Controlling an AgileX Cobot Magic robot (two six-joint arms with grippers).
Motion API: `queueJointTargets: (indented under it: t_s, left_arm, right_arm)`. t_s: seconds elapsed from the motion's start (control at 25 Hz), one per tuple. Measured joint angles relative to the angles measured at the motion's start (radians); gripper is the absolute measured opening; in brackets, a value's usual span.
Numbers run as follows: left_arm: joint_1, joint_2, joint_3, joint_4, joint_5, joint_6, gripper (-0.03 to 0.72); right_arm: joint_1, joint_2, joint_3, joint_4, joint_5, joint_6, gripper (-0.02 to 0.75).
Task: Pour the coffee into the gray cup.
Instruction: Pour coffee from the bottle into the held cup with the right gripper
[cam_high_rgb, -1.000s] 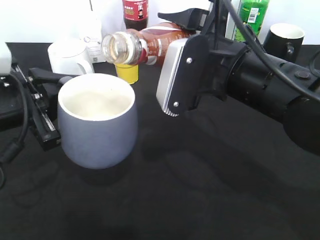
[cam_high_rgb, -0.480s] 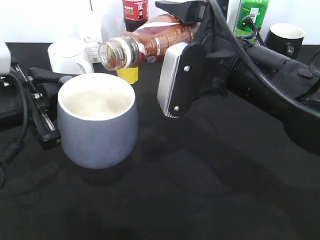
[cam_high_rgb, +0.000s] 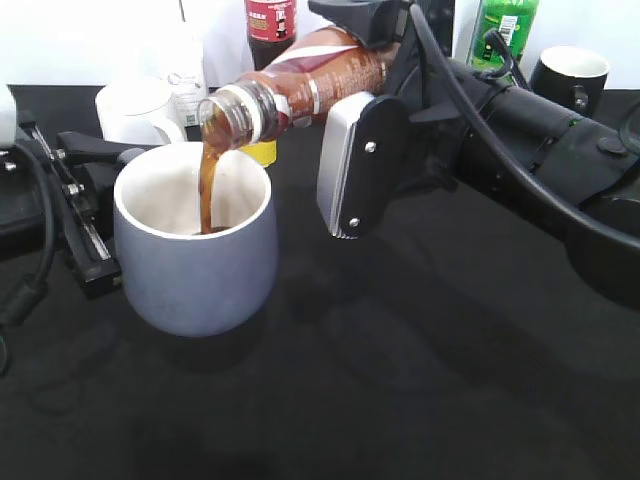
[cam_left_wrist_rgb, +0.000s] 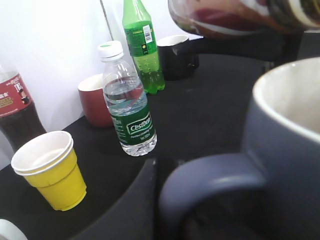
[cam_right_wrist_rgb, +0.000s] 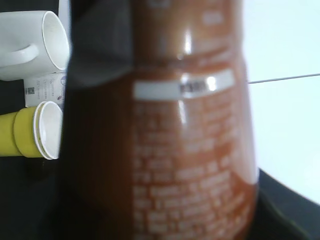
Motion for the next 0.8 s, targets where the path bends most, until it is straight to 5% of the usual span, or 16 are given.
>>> queueJointTargets:
  t_s: [0.8]
  left_arm:
    - [0.000, 0.000, 0.000, 0.004, 0.000, 0.000, 0.050]
  right_arm:
    - [0.000, 0.000, 0.000, 0.003, -0.002, -0.021, 0.529]
